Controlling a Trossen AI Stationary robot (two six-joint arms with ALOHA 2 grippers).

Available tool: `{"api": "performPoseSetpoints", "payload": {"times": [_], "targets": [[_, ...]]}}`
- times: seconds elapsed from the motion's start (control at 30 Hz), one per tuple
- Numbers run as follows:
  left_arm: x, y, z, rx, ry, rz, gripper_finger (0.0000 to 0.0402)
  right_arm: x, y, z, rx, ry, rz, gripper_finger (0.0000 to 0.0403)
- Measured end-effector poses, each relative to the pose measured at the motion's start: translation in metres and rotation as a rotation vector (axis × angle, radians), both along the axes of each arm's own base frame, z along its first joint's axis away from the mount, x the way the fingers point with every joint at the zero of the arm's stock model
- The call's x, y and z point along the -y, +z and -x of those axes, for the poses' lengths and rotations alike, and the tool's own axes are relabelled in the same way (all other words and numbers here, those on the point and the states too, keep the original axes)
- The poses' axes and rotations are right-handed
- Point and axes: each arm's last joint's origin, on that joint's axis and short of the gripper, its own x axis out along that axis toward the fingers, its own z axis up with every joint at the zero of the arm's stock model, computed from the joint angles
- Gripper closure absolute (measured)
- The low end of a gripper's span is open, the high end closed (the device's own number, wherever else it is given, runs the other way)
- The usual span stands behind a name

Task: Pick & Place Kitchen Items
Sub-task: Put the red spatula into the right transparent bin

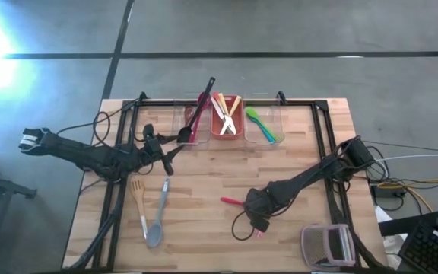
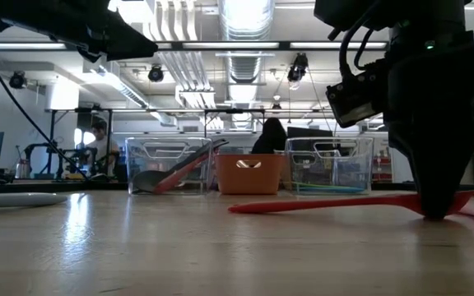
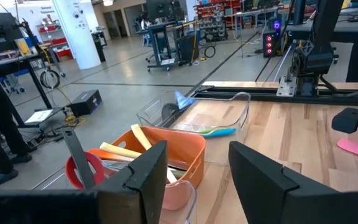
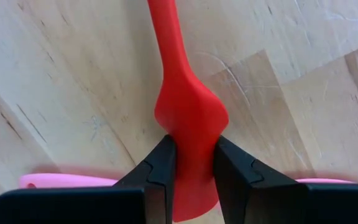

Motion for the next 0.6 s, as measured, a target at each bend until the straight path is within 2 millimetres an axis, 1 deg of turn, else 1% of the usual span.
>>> {"api": "performPoseSetpoints", "payload": {"times": [0.33, 0.5, 0.6], "targets": [[0.000, 0.000, 0.000, -0.002, 0.000, -0.003, 0.0227, 0.001, 0.012, 0.002, 0.028, 0.003, -0.011, 0.0334], [0.000, 0.000, 0.000, -0.002, 0.000, -0.003, 0.0227, 0.005, 0.022, 0.009, 0.012, -0.003, 0.007, 0.0334], [0.000, 0.000, 0.000, -0.002, 0.000, -0.004, 0.0227, 0.008, 0.031, 0.015, 0.009, -0.022, 0.028, 0.0334]]}}
